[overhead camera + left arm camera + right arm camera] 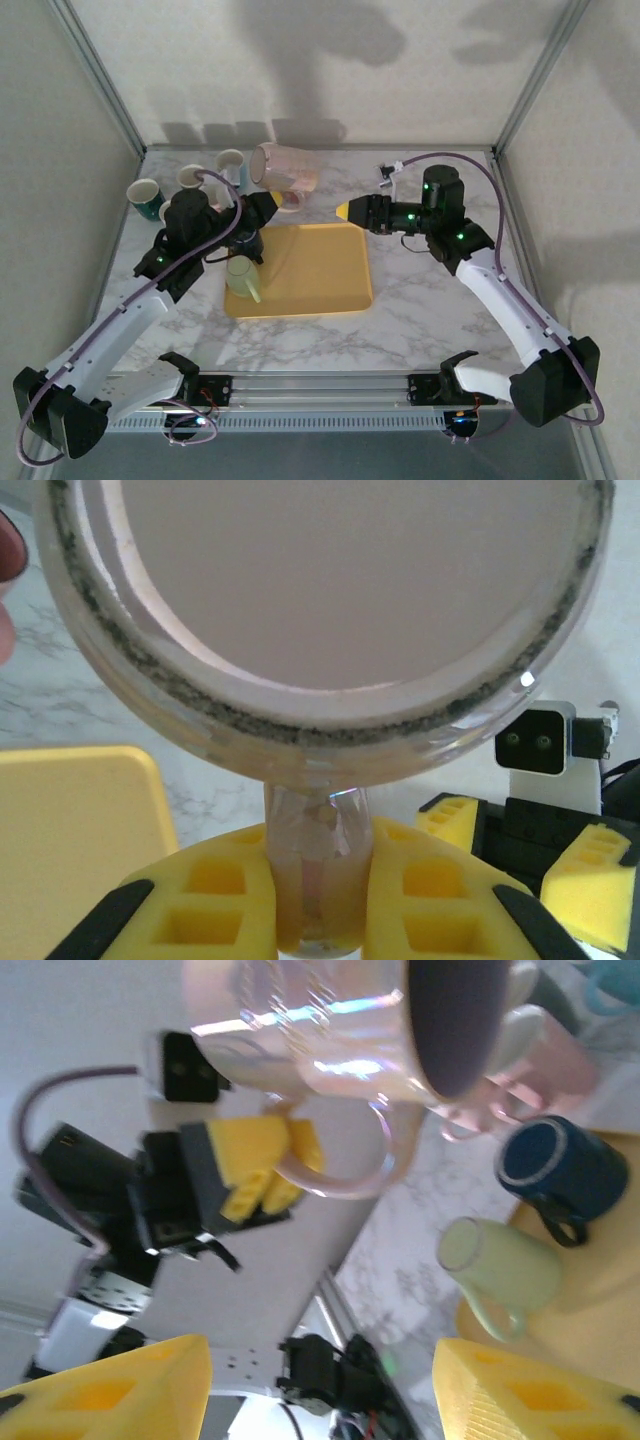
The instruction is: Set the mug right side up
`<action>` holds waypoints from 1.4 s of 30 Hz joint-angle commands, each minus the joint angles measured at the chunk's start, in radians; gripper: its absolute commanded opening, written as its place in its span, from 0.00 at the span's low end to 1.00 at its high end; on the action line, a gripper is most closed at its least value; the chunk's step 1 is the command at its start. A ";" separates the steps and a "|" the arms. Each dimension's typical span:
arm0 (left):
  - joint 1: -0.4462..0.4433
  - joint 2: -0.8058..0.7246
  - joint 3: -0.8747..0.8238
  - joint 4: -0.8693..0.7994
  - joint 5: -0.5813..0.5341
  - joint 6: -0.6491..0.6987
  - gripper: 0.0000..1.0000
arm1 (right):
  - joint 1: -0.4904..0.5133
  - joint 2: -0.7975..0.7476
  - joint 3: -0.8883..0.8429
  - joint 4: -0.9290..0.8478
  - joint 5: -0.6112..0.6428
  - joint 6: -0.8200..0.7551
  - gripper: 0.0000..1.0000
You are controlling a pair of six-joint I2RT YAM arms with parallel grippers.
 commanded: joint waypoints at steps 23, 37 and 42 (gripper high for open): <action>0.011 -0.052 -0.085 0.541 0.079 -0.240 0.00 | 0.106 0.216 -0.022 0.664 0.023 0.500 0.55; 0.009 -0.054 -0.103 0.573 0.079 -0.262 0.00 | 0.184 0.311 0.027 0.809 0.149 0.574 0.40; 0.009 -0.054 -0.110 0.580 0.079 -0.261 0.00 | 0.191 0.340 0.038 0.873 0.180 0.613 0.34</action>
